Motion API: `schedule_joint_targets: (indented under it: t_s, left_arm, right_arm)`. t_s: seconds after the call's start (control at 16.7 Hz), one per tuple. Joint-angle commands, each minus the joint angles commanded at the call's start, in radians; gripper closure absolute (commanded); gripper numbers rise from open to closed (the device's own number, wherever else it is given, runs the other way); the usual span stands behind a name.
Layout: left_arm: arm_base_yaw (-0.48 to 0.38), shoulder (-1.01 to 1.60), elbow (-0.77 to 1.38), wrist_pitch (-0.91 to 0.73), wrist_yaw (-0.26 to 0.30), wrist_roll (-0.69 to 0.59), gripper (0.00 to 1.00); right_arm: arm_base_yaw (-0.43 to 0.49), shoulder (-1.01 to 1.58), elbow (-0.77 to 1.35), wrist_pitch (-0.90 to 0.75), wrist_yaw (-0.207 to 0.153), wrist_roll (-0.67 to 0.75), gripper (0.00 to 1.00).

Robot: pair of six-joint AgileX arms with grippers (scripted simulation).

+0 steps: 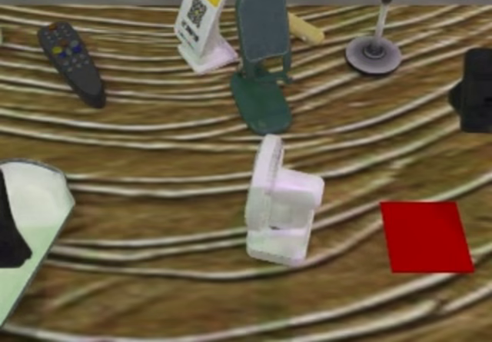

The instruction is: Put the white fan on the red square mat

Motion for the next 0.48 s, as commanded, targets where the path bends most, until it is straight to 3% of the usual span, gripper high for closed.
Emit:
schedule_joint_targets:
  t_s: [0.48]
  left_arm:
    - [0.0,0.0,0.0,0.0,0.0,0.0,0.0]
  right_arm:
    - [0.226,0.692,0.839,-0.45,-0.018,0.387,0.0]
